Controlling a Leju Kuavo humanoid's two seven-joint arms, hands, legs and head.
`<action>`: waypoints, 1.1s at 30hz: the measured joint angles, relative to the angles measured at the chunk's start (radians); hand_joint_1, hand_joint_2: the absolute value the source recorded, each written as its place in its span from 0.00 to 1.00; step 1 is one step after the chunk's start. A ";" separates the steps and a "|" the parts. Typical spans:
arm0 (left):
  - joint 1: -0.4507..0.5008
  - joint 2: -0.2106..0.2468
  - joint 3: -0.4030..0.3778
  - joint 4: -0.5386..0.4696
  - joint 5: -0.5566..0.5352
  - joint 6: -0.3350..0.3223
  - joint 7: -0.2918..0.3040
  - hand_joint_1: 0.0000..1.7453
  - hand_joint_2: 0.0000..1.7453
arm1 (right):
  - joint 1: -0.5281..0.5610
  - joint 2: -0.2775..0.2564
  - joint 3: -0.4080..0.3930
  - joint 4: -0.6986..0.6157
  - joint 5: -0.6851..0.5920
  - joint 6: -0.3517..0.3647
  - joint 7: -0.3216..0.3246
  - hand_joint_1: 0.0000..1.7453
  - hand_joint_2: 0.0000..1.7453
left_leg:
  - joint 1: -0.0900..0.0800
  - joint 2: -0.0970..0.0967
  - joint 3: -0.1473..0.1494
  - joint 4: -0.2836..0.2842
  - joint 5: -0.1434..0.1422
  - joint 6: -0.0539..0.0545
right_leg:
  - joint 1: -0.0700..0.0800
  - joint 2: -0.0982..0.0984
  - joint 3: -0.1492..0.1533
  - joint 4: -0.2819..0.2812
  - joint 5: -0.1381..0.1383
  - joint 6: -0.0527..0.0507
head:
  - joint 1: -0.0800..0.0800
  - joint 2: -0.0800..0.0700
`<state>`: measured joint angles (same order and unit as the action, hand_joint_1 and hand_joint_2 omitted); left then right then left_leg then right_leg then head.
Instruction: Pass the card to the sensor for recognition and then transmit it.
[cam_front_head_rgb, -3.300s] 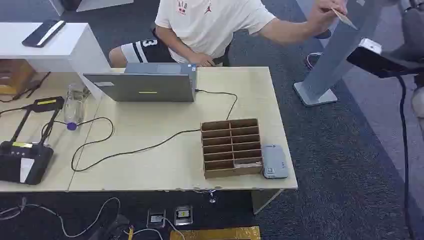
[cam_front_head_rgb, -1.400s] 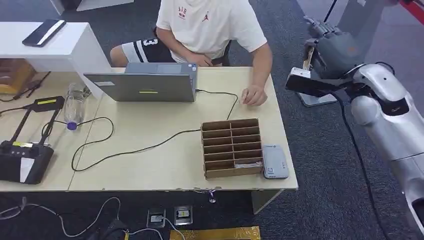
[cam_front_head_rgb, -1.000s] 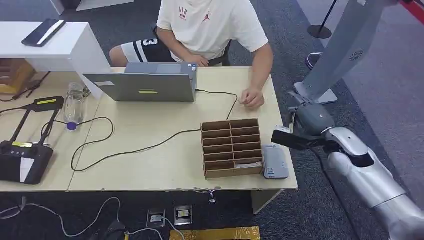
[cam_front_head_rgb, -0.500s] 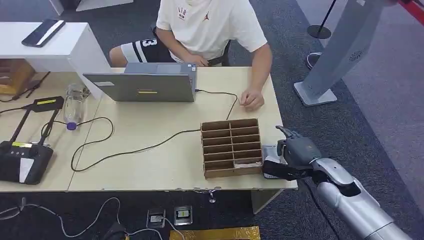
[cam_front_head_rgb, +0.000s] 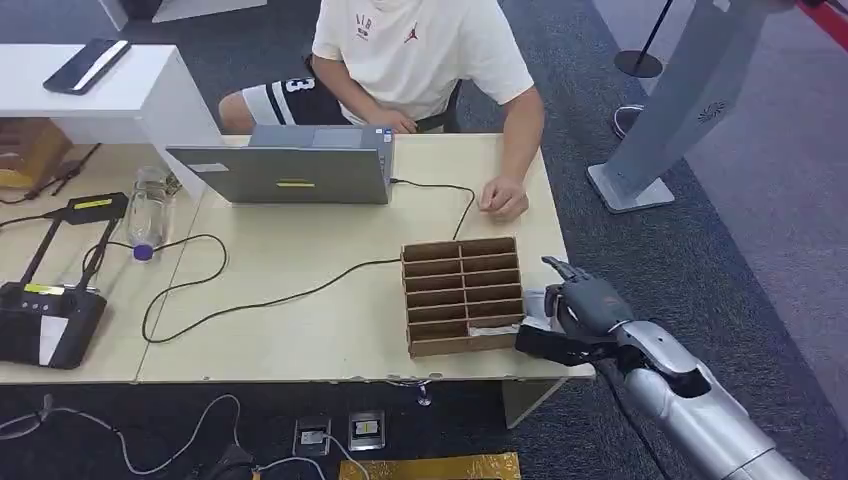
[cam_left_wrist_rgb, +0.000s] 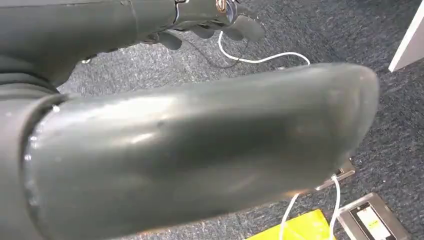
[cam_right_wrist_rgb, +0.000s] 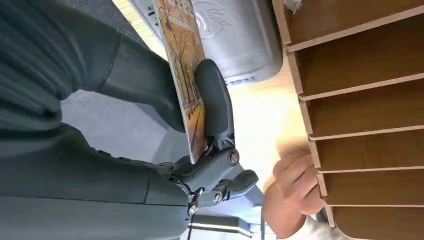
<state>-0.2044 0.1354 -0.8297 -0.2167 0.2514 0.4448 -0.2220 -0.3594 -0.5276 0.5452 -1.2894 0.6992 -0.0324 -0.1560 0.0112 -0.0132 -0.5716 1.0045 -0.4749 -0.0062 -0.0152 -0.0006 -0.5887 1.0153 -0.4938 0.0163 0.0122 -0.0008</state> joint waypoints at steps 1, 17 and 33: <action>0.000 0.000 0.000 0.000 -0.002 0.002 0.000 0.00 0.00 | 0.001 0.002 -0.002 0.000 0.003 0.000 -0.001 1.00 1.00 | 0.000 0.000 0.000 0.000 0.000 0.000 | 0.000 0.000 0.000 0.000 0.000 0.000 | 0.000 0.000; -0.002 -0.002 0.000 0.000 -0.020 0.007 0.011 0.00 0.00 | 0.056 0.021 -0.015 0.000 0.005 -0.036 0.015 1.00 1.00 | 0.000 0.001 0.001 0.000 0.000 0.000 | 0.000 0.001 0.000 0.000 0.000 0.000 | 0.000 0.000; 0.005 -0.004 0.000 0.000 -0.009 0.012 0.011 0.00 0.00 | 0.062 0.029 -0.015 0.000 0.010 -0.034 0.008 1.00 1.00 | 0.000 0.001 0.001 0.000 0.000 0.000 | 0.000 0.001 0.001 0.000 0.000 0.000 | 0.000 0.000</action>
<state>-0.1990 0.1312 -0.8297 -0.2167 0.2422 0.4566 -0.2110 -0.2978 -0.4990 0.5306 -1.2894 0.7092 -0.0660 -0.1484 0.0112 -0.0118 -0.5706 1.0045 -0.4750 -0.0063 -0.0152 0.0003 -0.5881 1.0152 -0.4938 0.0163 0.0126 -0.0008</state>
